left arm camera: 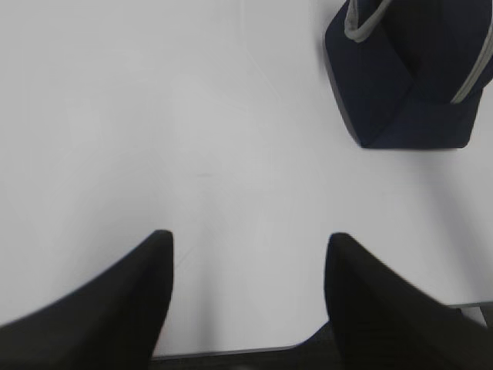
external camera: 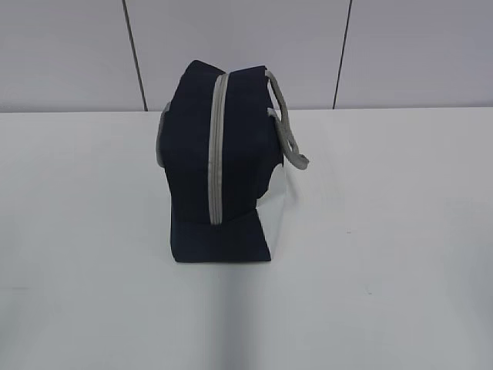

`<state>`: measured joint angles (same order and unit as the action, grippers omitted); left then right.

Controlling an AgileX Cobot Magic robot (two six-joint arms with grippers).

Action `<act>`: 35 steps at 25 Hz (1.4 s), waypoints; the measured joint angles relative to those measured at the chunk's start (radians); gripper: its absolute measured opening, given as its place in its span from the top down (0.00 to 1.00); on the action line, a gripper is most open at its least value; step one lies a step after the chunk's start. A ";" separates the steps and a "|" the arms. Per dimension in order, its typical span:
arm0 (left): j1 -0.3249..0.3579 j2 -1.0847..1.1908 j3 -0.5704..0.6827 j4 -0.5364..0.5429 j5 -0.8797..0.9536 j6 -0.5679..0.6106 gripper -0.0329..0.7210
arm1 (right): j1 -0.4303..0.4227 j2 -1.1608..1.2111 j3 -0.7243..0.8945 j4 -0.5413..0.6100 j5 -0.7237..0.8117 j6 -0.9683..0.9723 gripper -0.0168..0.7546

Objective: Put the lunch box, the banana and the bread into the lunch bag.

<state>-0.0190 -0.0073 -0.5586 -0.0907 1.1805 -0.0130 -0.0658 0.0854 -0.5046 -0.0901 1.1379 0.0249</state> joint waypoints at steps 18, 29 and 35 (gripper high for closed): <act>0.025 -0.008 0.000 -0.001 0.000 0.000 0.39 | -0.050 -0.105 0.000 -0.003 0.002 0.000 0.29; 0.025 -0.008 0.000 -0.001 0.000 0.000 0.40 | -0.050 -0.105 0.000 -0.004 0.002 0.001 0.29; 0.025 -0.010 0.000 -0.001 0.000 0.000 0.43 | -0.050 -0.105 0.000 -0.004 0.002 0.001 0.29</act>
<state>0.0065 -0.0176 -0.5586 -0.0917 1.1805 -0.0130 -0.1160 -0.0197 -0.5046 -0.0945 1.1397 0.0256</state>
